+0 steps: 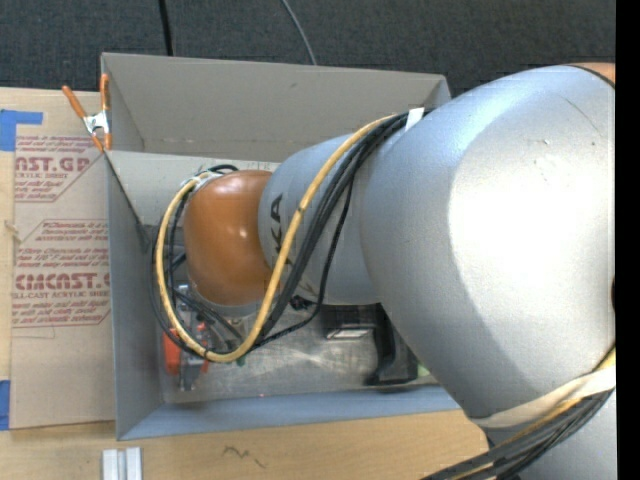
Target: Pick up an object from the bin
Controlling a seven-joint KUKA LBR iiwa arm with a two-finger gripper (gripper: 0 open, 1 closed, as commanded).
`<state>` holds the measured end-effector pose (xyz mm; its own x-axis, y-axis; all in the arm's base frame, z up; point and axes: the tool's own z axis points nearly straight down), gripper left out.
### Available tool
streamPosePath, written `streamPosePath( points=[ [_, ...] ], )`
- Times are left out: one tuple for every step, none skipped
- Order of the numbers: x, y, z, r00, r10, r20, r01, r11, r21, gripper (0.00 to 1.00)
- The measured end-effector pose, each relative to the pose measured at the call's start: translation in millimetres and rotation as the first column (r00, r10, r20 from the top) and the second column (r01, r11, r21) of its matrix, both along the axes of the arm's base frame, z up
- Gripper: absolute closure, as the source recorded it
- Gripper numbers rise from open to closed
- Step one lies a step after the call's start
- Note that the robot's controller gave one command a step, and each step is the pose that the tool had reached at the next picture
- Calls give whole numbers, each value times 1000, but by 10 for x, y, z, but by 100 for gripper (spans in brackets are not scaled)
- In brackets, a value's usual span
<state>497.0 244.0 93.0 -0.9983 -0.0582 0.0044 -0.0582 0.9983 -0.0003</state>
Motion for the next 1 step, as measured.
streamPosePath(
  points=[
    [6,4,118,1000,0,2,0,1000,1,100]
  ],
)
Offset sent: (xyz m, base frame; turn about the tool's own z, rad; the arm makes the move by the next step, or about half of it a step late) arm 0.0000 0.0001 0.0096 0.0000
